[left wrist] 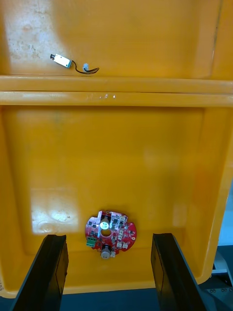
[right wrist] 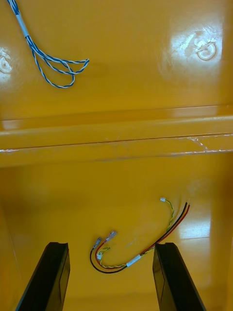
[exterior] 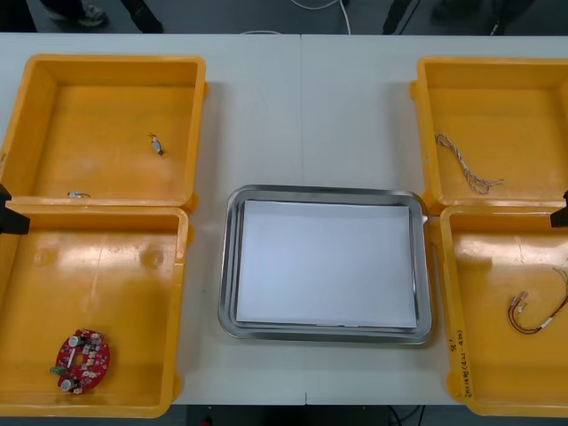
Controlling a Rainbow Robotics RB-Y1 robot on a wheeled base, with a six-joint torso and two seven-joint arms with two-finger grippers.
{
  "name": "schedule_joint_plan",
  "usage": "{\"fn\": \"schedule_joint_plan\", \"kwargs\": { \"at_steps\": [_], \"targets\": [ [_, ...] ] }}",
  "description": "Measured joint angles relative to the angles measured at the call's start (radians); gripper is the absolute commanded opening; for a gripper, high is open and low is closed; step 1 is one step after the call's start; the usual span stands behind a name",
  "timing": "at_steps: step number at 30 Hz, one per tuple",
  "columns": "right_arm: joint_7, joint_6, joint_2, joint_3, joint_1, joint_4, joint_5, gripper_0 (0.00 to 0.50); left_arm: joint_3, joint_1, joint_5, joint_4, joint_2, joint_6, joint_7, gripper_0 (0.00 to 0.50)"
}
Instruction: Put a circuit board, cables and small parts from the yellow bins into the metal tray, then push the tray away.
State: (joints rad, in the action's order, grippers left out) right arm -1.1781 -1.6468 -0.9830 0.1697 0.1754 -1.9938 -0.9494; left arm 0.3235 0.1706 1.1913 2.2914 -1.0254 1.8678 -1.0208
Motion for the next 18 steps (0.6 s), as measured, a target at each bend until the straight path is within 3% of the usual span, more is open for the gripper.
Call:
{"fn": "schedule_joint_plan", "kwargs": {
  "at_steps": [18],
  "targets": [
    [0.0,0.0,0.0,0.0,0.0,0.0,0.0,0.5,0.0,0.0,0.0,0.0,0.0,0.0,0.0,0.5]
  ]
}}
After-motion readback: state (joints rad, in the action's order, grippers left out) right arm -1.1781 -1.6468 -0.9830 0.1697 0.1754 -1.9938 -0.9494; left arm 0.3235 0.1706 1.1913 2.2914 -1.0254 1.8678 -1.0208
